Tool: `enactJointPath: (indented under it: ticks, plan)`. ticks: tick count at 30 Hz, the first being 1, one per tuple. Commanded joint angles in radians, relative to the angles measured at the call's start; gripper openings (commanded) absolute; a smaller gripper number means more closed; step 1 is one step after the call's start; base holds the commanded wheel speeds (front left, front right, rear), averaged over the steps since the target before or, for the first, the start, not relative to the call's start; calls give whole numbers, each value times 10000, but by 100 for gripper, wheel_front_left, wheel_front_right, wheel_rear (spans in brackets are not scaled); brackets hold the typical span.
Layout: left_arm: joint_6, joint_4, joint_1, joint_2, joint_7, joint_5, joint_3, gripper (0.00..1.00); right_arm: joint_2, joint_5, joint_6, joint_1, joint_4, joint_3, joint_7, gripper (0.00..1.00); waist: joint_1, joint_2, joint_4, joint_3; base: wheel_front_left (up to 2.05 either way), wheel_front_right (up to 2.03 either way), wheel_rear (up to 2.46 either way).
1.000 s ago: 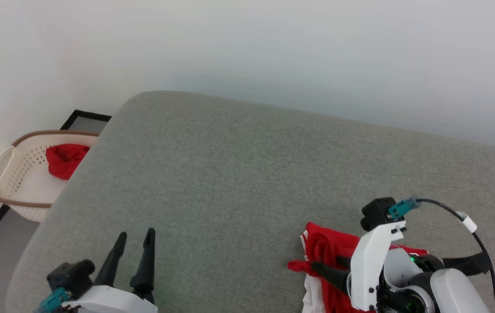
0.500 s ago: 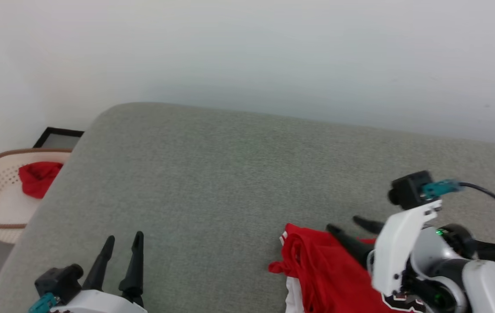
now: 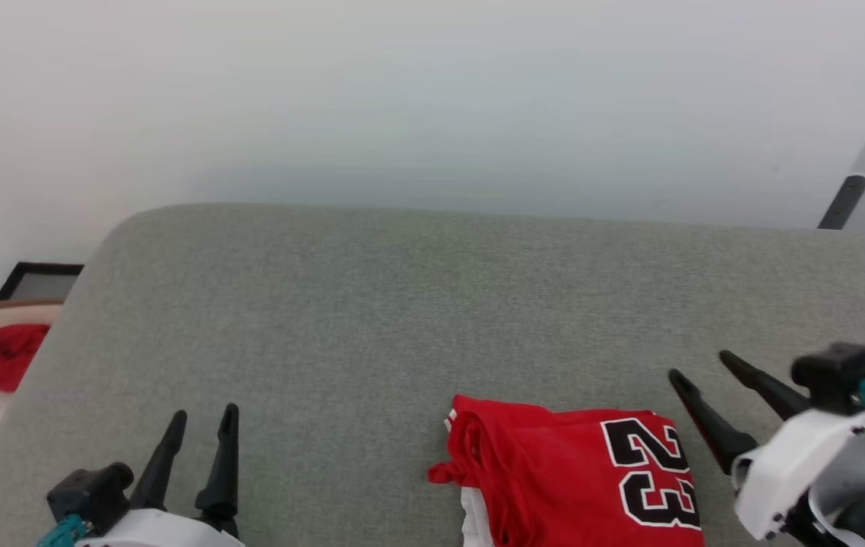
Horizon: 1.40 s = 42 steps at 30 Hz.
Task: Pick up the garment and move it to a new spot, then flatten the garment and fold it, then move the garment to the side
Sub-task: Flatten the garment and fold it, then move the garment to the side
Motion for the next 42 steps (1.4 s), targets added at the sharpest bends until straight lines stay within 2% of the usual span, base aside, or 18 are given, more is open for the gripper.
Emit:
enactJointPath:
  ticks: [1,2,9,17,23,32,42]
  plan:
    - [3,-44,123,38,7,39,88,100,-227,-88,-4,178,161,73,-657,100,0,0,-168,-77,0,0,0]
    - [3,-44,123,38,7,39,88,100,-227,-88,-4,178,161,73,-657,100,0,0,-168,-77,0,0,0]
    - [3,-164,315,96,9,116,169,100,-481,-422,-4,753,1080,-292,-2847,100,0,0,-369,-184,0,0,0]
    - [3,-332,576,78,9,172,423,100,-283,-435,-4,1451,1970,-1020,-3823,100,0,0,-344,-378,0,0,0]
    - [3,-433,796,41,7,203,720,100,-77,-660,-4,1915,2100,-1483,-4049,100,0,0,-266,-504,0,0,0]
    - [3,-458,878,14,9,267,678,100,83,-792,-4,2075,2129,-1600,-4154,100,0,0,-192,-555,0,0,0]
    - [3,-433,733,113,9,257,511,100,79,-681,-4,1853,2074,-1063,-3620,100,0,0,126,-480,0,0,0]
